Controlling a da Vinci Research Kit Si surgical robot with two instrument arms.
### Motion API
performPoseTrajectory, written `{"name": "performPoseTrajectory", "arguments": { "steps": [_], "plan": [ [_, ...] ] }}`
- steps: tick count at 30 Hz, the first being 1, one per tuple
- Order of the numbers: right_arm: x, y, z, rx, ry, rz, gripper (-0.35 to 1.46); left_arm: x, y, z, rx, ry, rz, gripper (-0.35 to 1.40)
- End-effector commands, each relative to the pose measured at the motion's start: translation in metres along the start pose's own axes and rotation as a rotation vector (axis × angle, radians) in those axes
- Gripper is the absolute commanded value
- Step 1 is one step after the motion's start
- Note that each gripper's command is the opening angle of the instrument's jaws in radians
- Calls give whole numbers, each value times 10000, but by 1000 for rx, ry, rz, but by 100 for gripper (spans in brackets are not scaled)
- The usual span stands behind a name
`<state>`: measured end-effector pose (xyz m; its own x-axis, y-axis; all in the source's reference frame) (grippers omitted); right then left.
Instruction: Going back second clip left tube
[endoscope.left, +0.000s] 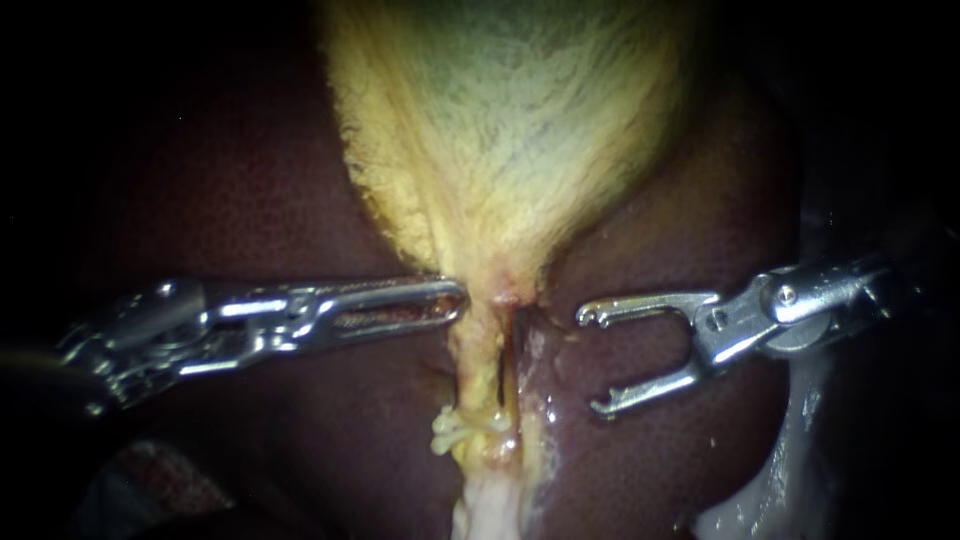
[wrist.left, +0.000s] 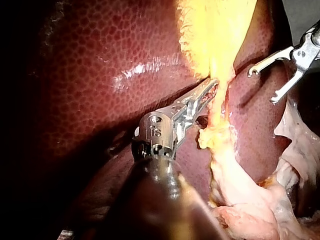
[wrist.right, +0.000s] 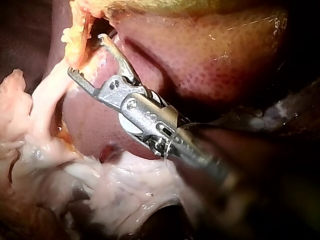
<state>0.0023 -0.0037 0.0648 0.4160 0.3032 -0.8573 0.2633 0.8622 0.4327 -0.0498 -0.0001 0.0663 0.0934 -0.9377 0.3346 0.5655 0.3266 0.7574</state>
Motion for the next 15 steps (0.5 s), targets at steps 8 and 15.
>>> {"name": "performPoseTrajectory", "arguments": {
  "steps": [8,15],
  "plan": [
    [0,-1,-1,0,-1,-5,60,0,0,-1,0,1,1,-35],
    [0,-3,-2,1,-1,-6,60,-1,1,1,1,1,1,-35]
  ]
}}
